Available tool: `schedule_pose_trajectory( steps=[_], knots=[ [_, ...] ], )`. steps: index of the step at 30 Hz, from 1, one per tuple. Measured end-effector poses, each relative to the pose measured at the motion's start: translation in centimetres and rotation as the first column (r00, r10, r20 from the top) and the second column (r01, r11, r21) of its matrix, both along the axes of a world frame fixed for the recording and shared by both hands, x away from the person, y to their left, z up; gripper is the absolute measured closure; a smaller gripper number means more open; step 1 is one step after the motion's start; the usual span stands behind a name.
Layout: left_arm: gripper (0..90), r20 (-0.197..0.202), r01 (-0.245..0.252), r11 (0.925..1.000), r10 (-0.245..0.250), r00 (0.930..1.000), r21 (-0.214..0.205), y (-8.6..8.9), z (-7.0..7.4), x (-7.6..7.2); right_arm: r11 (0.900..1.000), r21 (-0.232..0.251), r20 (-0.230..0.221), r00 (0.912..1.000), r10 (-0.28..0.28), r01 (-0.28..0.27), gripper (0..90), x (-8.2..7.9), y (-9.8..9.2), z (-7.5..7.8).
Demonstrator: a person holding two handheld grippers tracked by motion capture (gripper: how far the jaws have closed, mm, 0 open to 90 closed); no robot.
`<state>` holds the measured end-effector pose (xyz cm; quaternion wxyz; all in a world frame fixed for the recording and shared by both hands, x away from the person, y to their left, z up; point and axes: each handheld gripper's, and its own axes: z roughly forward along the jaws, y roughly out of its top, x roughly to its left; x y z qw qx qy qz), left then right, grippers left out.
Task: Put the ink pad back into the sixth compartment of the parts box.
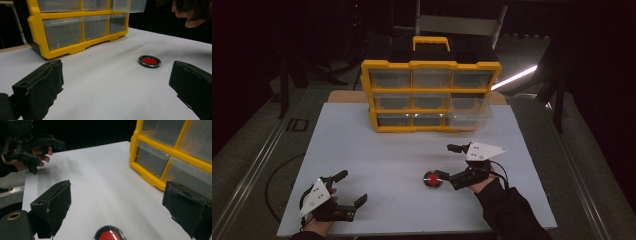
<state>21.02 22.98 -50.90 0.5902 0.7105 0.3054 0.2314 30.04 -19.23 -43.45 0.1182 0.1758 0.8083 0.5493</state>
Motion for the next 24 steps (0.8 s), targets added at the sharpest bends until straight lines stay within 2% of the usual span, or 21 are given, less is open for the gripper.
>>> schedule_pose_trajectory(
  steps=[1, 6, 8, 10, 15, 24],
  knots=[
    [0.1, 0.000, 0.000, 1.0000, 0.000, 1.0000, 0.000, 0.0, 0.0, 0.0, 1.0000, 0.000, 0.000, 1.0000, 0.000, 0.000, 8.5, 0.0, 0.0, 0.0],
    [0.1, -0.001, 0.004, 1.0000, -0.004, 1.0000, -0.003, 0.0, 0.0, 0.0, 0.9982, -0.057, -0.020, 0.9997, 0.016, -0.017, 8.6, 0.5, 0.9, -2.1],
    [0.1, -0.001, 0.005, 1.0000, -0.005, 1.0000, -0.002, 0.0, 0.0, 0.0, 0.9979, -0.060, -0.037, 0.9991, 0.022, -0.024, 8.6, 0.7, 1.1, -2.8],
    [0.1, -0.001, 0.005, 1.0000, -0.005, 1.0000, -0.002, 0.0, 0.0, 0.0, 0.9979, -0.060, -0.037, 0.9991, 0.022, -0.024, 8.6, 0.7, 1.1, -2.8],
    [0.1, -0.001, 0.007, 1.0000, -0.007, 1.0000, 0.000, 0.0, 0.0, 0.0, 0.9944, -0.101, -0.080, 0.9966, 0.021, -0.029, 8.6, 1.0, 1.5, -5.1],
    [0.1, -0.002, 0.008, 1.0000, -0.008, 1.0000, 0.002, -0.1, 0.0, 0.1, 0.9875, -0.153, -0.112, 0.9935, 0.022, -0.039, 8.7, 1.2, 1.9, -6.8]
  ],
)
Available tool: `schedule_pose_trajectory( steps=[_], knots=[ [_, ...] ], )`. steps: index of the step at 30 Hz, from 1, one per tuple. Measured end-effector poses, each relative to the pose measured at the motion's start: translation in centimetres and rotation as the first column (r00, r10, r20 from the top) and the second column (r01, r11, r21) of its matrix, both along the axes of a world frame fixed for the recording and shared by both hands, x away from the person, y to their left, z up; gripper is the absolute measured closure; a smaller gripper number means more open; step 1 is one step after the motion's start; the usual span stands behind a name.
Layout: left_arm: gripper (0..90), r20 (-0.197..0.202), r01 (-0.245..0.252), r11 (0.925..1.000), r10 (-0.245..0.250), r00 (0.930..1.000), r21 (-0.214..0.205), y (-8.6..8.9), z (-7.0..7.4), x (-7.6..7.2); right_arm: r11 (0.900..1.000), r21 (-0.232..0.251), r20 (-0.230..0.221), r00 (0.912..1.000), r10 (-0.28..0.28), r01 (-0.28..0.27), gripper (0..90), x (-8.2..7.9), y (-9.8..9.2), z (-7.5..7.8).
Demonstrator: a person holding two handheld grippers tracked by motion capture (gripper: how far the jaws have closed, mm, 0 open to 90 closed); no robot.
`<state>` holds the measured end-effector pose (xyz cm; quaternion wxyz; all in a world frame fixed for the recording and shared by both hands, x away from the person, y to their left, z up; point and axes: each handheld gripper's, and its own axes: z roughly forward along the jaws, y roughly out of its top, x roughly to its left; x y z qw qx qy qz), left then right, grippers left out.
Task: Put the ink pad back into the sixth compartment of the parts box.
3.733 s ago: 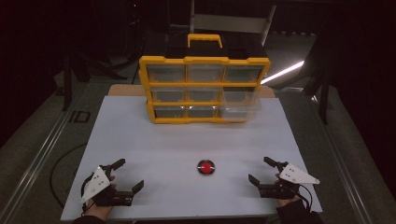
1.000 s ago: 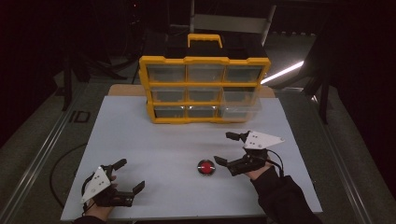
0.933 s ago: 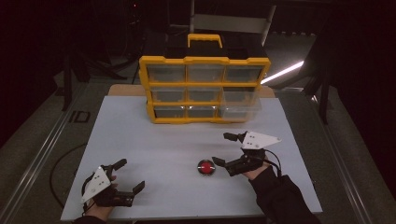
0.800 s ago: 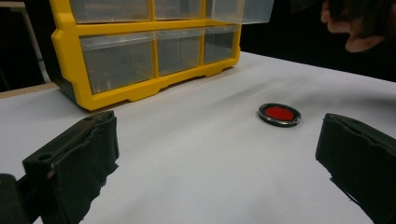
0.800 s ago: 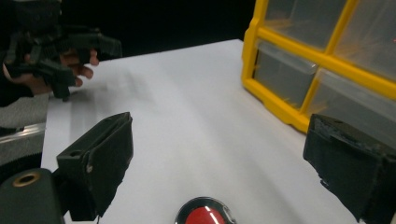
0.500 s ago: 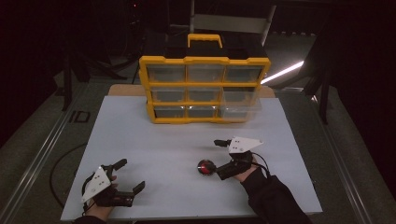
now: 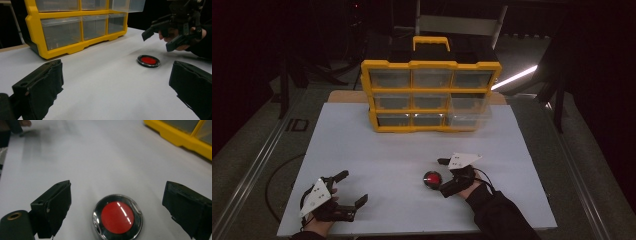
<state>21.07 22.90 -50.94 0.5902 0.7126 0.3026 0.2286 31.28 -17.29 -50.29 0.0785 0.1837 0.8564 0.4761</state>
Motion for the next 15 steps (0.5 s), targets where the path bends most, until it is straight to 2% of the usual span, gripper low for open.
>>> schedule_pose_trajectory(
  steps=[15],
  knots=[
    [0.1, 0.000, 0.001, 1.0000, -0.001, 1.0000, 0.001, 0.0, 0.0, 0.0, 0.9923, -0.123, -0.017, 0.9998, 0.010, -0.012, 10.6, 0.1, 1.2, -1.8]
  ],
)
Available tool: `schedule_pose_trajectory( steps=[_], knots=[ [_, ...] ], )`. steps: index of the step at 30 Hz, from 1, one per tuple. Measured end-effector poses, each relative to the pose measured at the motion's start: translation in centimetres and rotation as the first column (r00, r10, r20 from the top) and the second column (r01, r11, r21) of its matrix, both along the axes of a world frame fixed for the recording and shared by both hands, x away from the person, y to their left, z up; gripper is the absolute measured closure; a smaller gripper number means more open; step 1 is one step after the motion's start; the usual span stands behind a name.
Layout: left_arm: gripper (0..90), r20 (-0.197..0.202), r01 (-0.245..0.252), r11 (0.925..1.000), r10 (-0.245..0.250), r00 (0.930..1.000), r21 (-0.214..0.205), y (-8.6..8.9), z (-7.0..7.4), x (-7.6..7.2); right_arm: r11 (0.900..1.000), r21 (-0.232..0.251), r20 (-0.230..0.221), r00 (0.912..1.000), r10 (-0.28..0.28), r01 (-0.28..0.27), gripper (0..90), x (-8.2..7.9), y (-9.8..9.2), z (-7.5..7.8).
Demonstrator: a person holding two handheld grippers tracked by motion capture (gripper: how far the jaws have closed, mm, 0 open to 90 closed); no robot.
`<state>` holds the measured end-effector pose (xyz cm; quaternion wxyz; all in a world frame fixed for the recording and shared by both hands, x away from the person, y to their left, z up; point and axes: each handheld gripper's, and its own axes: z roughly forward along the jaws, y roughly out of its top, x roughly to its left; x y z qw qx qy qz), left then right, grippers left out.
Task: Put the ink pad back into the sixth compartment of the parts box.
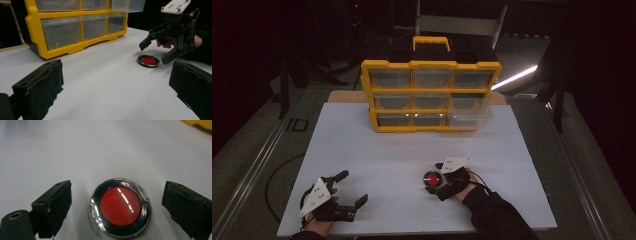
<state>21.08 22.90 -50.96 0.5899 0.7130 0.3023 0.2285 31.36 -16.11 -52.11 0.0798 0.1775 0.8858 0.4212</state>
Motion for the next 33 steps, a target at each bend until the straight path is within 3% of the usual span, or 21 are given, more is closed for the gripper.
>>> schedule_pose_trajectory(
  steps=[7, 13, 20, 28, 33],
  knots=[
    [0.1, -0.001, -0.001, 1.0000, 0.001, 1.0000, -0.002, -0.02, -0.01, 0.00, 0.9989, -0.046, -0.016, 0.9999, -0.006, 0.005, 14.3, 0.29, 0.37, -0.44],
    [0.1, -0.003, 0.000, 1.0000, 0.000, 1.0000, -0.003, -0.01, -0.04, 0.04, 0.9965, -0.084, -0.030, 0.9995, -0.004, 0.002, 23.0, 0.32, 0.62, -0.64],
    [0.1, -0.003, -0.001, 1.0000, 0.001, 1.0000, -0.002, -0.06, -0.05, 0.01, 0.9948, -0.100, -0.045, 0.9986, -0.027, 0.022, 29.4, 0.30, 0.65, -0.49],
    [0.1, -0.002, 0.000, 1.0000, 0.000, 1.0000, 0.000, -0.12, -0.05, 0.01, 0.9936, -0.109, -0.047, 0.9982, -0.037, 0.032, 30.1, 0.27, 0.81, -0.37],
    [0.1, -0.002, -0.001, 1.0000, 0.001, 1.0000, -0.002, -0.07, -0.07, 0.03, 0.9940, -0.109, -0.079, 0.9965, -0.025, 0.016, 30.1, 0.45, 0.52, 0.11]
  ],
)
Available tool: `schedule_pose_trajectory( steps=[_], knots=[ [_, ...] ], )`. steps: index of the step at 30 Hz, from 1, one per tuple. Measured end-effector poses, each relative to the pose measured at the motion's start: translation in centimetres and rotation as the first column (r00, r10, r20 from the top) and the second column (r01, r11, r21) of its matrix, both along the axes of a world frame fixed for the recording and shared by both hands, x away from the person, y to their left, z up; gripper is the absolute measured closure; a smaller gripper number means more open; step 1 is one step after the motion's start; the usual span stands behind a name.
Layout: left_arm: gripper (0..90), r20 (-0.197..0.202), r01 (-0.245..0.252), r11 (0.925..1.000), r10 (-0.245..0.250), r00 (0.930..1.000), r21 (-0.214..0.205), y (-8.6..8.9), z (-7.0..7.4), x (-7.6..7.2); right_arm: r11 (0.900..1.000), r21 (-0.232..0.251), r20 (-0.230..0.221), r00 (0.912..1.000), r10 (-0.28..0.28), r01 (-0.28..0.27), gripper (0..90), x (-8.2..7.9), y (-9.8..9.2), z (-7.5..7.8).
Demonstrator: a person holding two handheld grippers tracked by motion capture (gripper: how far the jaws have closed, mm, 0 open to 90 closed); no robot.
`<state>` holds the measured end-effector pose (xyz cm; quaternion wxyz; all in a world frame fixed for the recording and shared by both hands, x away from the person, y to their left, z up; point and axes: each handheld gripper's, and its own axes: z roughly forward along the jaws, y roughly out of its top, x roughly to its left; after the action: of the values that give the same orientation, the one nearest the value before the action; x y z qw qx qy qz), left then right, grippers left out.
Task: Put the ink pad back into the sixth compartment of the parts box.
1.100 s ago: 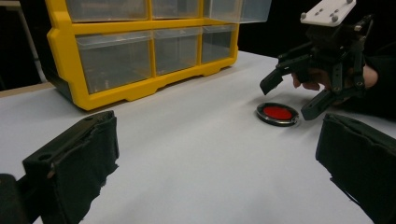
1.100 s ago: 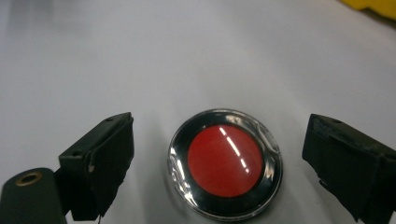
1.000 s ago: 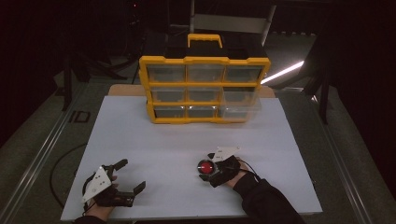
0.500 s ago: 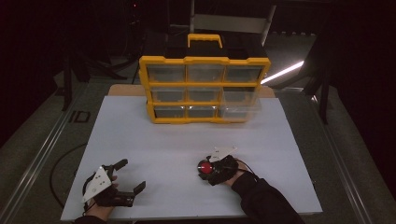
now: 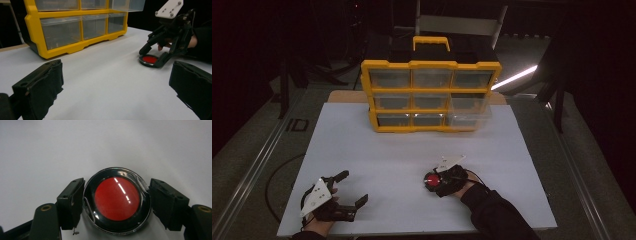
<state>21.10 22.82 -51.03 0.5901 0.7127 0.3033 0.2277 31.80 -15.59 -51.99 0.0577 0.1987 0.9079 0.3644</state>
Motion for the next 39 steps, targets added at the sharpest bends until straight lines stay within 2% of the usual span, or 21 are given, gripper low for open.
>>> schedule_pose_trajectory(
  steps=[6, 18, 29, 34, 39],
  knots=[
    [0.1, 0.002, 0.000, 1.0000, 0.000, 1.0000, 0.002, 0.0, 0.0, 0.0, 0.9999, 0.014, -0.020, 0.9998, 0.007, -0.007, 30.1, 0.0, -0.9, 1.0],
    [0.1, 0.000, 0.000, 1.0000, 0.000, 1.0000, 0.003, -0.1, 0.0, 0.0, 0.9997, -0.007, -0.029, 0.9994, 0.021, -0.021, 30.1, -0.4, -2.4, 2.7],
    [0.1, 0.000, 0.000, 1.0000, 0.000, 1.0000, 0.004, -0.1, 0.0, 0.0, 0.9995, -0.013, -0.028, 0.9992, 0.027, -0.027, 30.1, -0.8, -4.2, 5.4],
    [0.1, 0.000, 0.000, 1.0000, 0.000, 1.0000, 0.004, -0.1, 0.0, 0.0, 0.9990, -0.024, -0.026, 0.9990, 0.036, -0.036, 30.0, -1.0, -4.6, 6.2],
    [0.1, -0.001, 0.001, 1.0000, -0.001, 1.0000, 0.006, -0.1, 0.0, 0.0, 0.9990, -0.021, -0.025, 0.9989, 0.039, -0.040, 30.0, -1.2, -5.0, 7.7]
  ],
)
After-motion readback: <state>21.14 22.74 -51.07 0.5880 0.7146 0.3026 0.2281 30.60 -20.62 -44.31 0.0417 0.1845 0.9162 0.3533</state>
